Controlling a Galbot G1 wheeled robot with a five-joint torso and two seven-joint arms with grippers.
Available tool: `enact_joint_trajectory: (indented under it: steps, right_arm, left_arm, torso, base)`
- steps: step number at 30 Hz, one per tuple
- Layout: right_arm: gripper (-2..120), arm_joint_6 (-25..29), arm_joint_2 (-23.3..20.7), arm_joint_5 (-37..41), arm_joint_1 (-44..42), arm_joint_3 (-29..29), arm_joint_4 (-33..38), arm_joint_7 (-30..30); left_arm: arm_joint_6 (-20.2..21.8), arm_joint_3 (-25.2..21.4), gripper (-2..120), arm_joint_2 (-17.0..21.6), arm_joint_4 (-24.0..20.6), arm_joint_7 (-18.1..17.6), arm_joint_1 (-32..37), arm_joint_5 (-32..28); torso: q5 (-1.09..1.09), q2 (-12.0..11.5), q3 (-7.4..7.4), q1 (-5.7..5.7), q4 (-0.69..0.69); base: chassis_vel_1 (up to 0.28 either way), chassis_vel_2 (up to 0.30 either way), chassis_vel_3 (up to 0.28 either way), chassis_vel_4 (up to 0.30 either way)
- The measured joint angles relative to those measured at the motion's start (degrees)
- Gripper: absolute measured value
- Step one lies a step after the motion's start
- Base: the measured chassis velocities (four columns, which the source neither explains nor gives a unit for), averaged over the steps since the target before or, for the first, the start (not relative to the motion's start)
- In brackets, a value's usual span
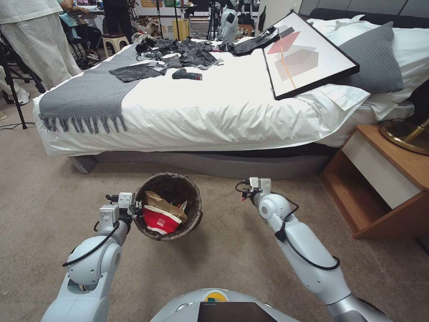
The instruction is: Pick up the trash bin, then pick up the garbage from the floor and place it into the trash bin.
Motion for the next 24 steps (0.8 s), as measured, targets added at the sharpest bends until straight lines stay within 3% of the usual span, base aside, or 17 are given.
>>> enact_joint_trajectory:
  steps: [3,15,24]
  right_arm:
    - [0,-0.2,-3.9,5.2,0.3,-0.5,8.3,1.6]
    - [0,-0.1,-11.9,22.0,5.9,-2.3,27.4,2.6]
    - [0,-0.1,-11.5,30.6,15.5,-8.8,31.2,3.2]
  left_arm:
    - [0.0,0.3,3,-0.2,0.1,0.0,-0.2,0.3]
    - [0.0,0.9,3,-0.3,0.6,-0.2,-0.2,0.8]
    - [0.0,1.2,3,-0.5,1.1,-0.2,-0.2,1.5]
  torso:
    - [-0.01,0.0,0.0,0.0,-0.01]
    - [-0.01,0.0,0.0,0.0,0.0]
    - [-0.01,0.0,0.0,0.0,0.0]
  base:
    - [0.0,0.0,0.0,0.0]
    - [0.0,0.0,0.0,0.0]
    - [0.0,0.0,0.0,0.0]
